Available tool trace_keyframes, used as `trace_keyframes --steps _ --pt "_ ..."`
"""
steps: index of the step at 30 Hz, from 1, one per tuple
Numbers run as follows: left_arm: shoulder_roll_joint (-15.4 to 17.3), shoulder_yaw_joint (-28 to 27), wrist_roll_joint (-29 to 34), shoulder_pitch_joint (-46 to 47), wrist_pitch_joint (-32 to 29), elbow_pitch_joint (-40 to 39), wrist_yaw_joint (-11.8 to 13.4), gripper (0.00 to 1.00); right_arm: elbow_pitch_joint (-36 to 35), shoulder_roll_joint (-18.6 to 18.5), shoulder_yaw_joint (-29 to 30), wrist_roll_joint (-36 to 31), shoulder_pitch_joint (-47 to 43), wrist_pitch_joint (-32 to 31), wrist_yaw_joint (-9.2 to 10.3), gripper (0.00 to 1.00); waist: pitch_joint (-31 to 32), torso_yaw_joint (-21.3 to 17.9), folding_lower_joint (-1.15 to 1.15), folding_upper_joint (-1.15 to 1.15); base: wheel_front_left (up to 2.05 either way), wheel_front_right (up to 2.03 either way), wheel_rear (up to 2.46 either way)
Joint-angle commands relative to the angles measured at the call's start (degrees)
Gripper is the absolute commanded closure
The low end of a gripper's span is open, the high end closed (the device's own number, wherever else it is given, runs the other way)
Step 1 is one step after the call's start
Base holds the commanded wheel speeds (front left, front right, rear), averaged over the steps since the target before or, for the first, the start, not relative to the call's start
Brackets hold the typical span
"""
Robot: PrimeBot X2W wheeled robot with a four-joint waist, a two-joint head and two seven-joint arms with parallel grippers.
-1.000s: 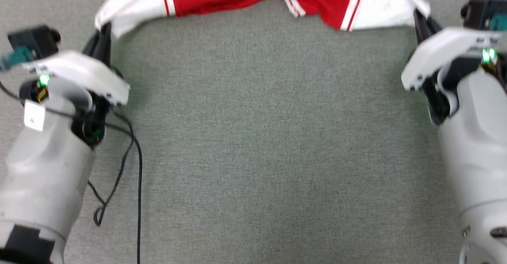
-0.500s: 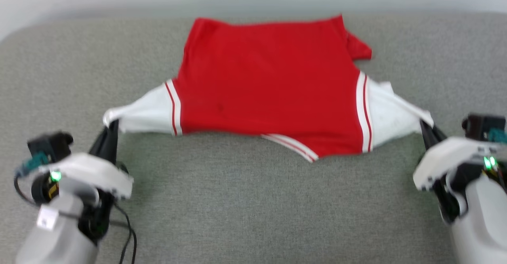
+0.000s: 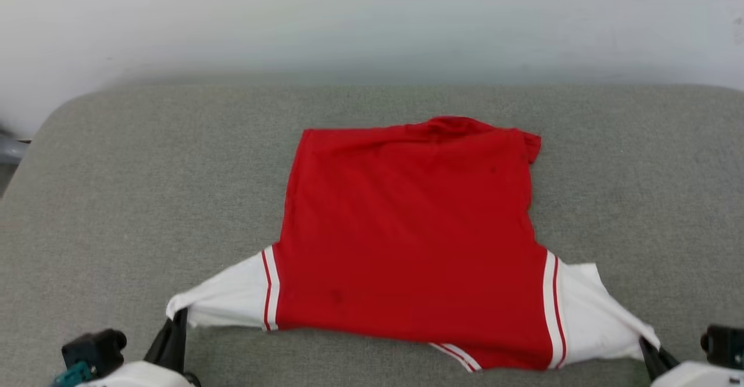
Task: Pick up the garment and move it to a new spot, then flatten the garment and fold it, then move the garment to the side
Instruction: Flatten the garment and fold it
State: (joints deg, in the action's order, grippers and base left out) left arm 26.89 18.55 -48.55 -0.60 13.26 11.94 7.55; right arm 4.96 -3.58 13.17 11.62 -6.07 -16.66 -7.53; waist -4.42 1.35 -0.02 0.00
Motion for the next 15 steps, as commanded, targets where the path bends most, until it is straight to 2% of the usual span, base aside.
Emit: trace_keyframes --steps 1,9,10,11,12,15 --pt "0.63 -0.23 0.16 -1.50 -0.37 -1.33 1.04 1.00 -1.37 0.13 0.38 -0.45 -2.04 -0.71 0.08 1.00 0.59 0.34 0.02 0.00 0.00 0.00 0.00" --pt "1.71 1.42 0.51 -8.78 -3.27 -9.50 4.67 1.00 -5.88 0.66 -0.48 0.78 -12.13 -7.33 0.08 1.00 2.49 0.82 0.02 0.00 0.00 0.00 0.00" --pt "1.94 1.78 0.90 -9.15 -3.50 -10.13 4.86 1.00 -6.16 0.65 -0.46 0.94 -12.44 -7.56 0.08 0.94 2.60 0.83 0.02 0.00 0.00 0.00 0.00" --pt "2.04 2.16 1.30 -9.27 -3.72 -10.88 5.10 1.00 -6.29 0.65 -0.55 1.13 -12.43 -7.90 0.08 0.69 2.63 0.89 0.02 0.00 0.00 0.00 0.00" --pt "2.15 2.58 1.75 -9.06 -3.92 -11.50 5.21 1.00 -6.39 0.68 -0.72 1.78 -12.05 -7.74 0.08 0.00 2.58 1.05 0.02 0.00 0.00 0.00 0.00" --pt "2.11 3.35 2.71 -7.30 -4.04 -12.93 5.09 1.00 -7.71 0.68 -0.81 1.96 -8.66 -3.87 0.06 0.00 2.24 1.51 0.02 0.00 0.00 0.00 0.00"
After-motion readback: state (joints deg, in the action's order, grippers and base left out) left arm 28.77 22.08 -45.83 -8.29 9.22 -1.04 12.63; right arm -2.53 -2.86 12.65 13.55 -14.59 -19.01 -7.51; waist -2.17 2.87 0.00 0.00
